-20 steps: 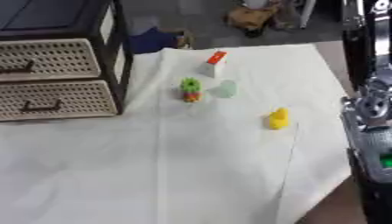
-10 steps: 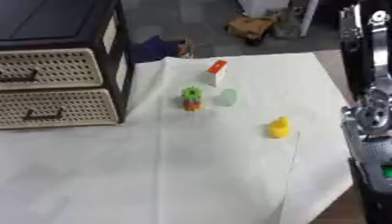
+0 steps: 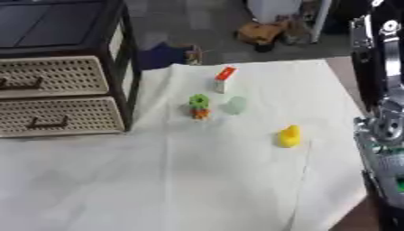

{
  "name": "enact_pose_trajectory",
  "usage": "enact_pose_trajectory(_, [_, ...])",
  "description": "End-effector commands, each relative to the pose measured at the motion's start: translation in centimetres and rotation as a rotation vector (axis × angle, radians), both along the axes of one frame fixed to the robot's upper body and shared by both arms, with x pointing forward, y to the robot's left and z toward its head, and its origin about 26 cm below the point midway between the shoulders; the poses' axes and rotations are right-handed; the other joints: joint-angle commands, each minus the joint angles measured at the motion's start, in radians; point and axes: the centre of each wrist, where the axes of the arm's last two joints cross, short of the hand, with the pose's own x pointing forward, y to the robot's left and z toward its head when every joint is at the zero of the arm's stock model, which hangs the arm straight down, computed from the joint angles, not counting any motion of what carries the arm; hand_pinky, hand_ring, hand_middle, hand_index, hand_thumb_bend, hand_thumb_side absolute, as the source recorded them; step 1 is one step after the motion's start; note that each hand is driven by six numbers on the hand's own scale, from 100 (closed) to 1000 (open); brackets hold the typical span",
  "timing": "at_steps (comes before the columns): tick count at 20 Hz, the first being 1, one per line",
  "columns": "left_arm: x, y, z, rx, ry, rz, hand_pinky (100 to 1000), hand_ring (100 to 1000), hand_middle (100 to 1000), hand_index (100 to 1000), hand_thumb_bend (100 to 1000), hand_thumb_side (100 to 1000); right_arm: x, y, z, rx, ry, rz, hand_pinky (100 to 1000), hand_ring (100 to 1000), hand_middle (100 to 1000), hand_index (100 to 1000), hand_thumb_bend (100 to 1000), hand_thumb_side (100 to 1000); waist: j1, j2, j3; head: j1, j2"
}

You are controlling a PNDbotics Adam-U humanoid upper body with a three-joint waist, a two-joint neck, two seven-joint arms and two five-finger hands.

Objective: Pick up objects from table and place into drawer.

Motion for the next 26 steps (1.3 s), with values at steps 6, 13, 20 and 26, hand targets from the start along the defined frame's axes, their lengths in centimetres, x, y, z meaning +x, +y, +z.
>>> enact_pose_trajectory(6, [1.2,-0.3,0.9,0.034,0.003,0.055,100,100,100,951,373,1000,-0.4,-0.1,0.9,-0.032,-0.026,-0.001,680,572,579,864,310,1000,0.004,-0.018,-0.004,0.010,-0.006])
enact_pose_trajectory(13, [2.7,0.3,1.1,-0.007,-0.012,0.118,100,100,100,932,423,1000,-0.4,-0.1,0.9,-0.032,-0.024,-0.002,679,572,577,862,312,1000,0.006,-0.016,-0.008,0.013,-0.004])
enact_pose_trajectory(20, [4.4,1.1,1.0,-0.029,-0.014,0.189,100,100,100,932,384,1000,-0.4,-0.1,1.0,-0.031,-0.025,-0.002,679,572,574,859,313,1000,0.003,-0.013,-0.012,0.019,-0.001])
enact_pose_trajectory(26, [6.1,1.9,0.5,-0.035,0.017,0.246,100,100,100,910,448,1000,-0.4,-0.1,1.0,-0.028,-0.030,-0.002,679,572,574,860,312,1000,-0.001,-0.012,-0.016,0.024,0.002])
